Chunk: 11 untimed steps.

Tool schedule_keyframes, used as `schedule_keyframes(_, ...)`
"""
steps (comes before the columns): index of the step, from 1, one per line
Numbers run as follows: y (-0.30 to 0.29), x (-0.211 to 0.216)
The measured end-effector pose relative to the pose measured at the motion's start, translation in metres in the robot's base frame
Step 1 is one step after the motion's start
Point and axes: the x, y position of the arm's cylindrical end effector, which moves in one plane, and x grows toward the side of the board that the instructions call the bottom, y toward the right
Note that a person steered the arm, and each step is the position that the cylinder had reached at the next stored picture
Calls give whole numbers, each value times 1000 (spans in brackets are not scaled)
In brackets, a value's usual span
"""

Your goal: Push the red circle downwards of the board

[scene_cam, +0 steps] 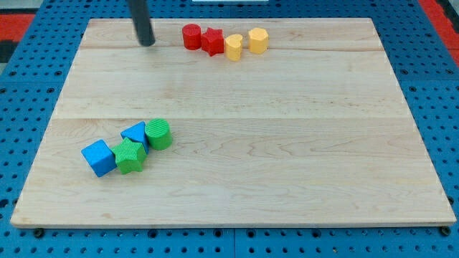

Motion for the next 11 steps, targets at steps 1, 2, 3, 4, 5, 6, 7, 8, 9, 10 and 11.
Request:
schedule_keyframes(1,28,-32)
schedule_keyframes(2,38,-34)
schedule_keyframes(3,109,-27)
schedule_keyframes(4,119,-26)
schedule_keyframes(5,89,-24)
schedule_keyframes(6,66,6)
schedule_keyframes(7,52,48)
schedule_keyframes(8,50,85)
schedule_keyframes(9,50,90)
schedule_keyframes(10,51,90)
schedule_keyframes(11,59,90)
